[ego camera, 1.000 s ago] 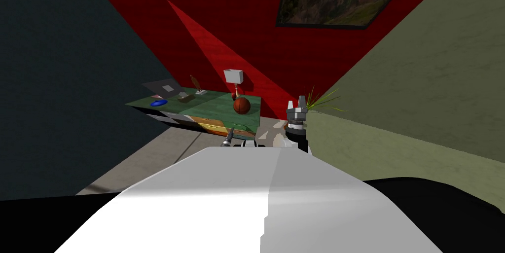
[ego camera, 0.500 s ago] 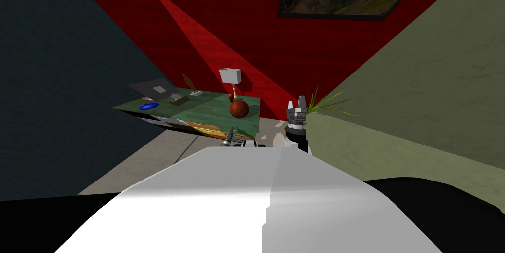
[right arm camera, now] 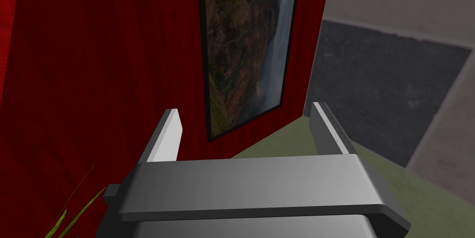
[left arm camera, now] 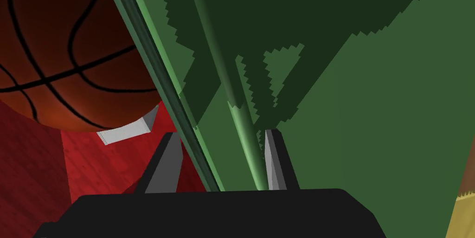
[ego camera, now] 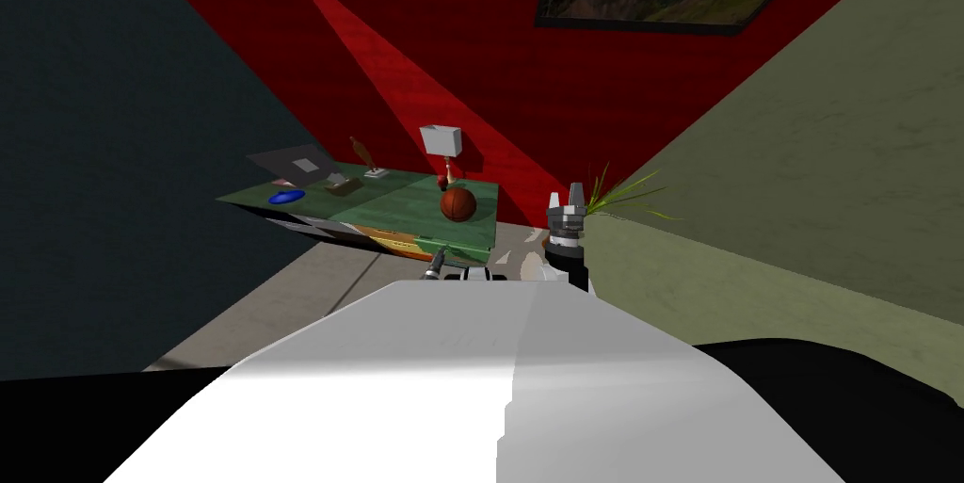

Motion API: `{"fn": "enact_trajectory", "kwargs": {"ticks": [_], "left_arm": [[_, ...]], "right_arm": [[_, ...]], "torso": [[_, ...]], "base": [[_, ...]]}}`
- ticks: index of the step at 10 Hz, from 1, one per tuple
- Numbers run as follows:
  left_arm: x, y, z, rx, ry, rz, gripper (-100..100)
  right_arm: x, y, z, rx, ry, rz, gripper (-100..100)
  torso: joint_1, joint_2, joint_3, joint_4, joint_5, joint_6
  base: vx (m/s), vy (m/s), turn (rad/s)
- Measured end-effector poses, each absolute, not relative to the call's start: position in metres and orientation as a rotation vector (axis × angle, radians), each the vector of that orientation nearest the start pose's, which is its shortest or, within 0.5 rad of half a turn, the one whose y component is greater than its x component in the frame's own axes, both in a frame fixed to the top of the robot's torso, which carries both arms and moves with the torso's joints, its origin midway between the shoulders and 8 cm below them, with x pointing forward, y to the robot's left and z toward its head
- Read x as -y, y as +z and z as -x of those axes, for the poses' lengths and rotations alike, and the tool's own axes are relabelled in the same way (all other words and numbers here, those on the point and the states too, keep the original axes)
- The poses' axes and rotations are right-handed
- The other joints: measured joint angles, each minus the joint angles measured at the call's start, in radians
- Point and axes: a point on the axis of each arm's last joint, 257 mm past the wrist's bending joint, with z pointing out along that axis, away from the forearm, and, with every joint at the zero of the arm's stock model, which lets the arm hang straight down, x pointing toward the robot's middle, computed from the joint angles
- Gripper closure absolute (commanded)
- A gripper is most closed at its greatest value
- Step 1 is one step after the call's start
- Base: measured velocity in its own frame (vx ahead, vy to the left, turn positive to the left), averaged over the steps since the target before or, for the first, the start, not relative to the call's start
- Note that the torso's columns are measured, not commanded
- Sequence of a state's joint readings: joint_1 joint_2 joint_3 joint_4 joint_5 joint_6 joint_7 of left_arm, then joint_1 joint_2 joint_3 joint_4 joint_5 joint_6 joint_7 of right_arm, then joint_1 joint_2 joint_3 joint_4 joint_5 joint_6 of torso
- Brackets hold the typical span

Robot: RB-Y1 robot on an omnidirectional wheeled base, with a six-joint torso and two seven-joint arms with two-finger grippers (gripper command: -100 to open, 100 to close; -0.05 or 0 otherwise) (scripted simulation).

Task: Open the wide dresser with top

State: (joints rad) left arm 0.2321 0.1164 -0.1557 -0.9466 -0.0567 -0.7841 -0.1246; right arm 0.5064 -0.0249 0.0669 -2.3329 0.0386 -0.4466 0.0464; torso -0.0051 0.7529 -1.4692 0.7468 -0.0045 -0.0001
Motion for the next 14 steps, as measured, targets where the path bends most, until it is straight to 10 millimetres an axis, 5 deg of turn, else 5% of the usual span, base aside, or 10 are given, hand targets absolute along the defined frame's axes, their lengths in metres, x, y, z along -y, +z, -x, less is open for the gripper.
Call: {"fn": "enact_trajectory", "kwargs": {"ticks": [12, 13, 14], "left_arm": [[-0.217, -0.431, -0.331, -1.496, -1.093, 0.990, 100], [-0.216, -0.426, -0.331, -1.487, -1.103, 0.977, -100], [-0.218, -0.423, -0.335, -1.479, -1.101, 0.977, -100]], "right_arm": [[0.250, 0.035, -0.345, -0.672, 1.299, -0.611, 0], [0.250, 0.035, -0.345, -0.672, 1.299, -0.611, 0], [0.250, 0.034, -0.345, -0.672, 1.299, -0.612, 0]], "torso": [[-0.002, 0.001, 0.000, 0.000, -0.001, -0.001], [-0.002, 0.000, -0.001, -0.002, -0.002, -0.003], [0.000, -0.009, -0.004, -0.006, 0.001, -0.001]], "base": [[-0.143, 0.024, 0.017], [-0.101, 0.017, -0.070], [-0.067, -0.010, -0.130]]}}
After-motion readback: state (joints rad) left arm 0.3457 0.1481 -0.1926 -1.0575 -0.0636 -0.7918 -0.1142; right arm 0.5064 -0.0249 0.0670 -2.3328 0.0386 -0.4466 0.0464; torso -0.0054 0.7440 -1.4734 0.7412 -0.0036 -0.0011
